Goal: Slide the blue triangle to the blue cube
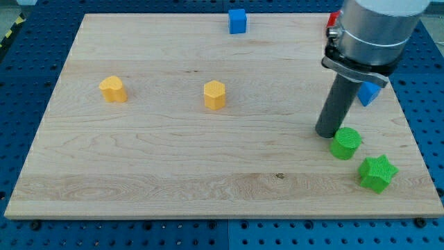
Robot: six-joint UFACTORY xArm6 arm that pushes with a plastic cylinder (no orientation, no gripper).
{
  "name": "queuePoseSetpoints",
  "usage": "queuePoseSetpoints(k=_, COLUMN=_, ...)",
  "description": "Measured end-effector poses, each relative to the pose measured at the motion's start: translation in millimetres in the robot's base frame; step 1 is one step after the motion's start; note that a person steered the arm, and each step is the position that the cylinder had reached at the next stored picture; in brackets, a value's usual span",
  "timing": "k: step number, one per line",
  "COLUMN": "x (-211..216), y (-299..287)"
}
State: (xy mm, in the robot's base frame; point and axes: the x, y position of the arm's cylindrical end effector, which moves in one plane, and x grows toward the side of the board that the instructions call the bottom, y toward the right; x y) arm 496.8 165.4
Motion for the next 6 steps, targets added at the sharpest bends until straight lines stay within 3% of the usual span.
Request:
queuePoseSetpoints(k=3, x=10, y=29)
queuePoseSetpoints(k=5, x=-28, y=69)
queuePoseSetpoints(k=6, x=-28, y=104)
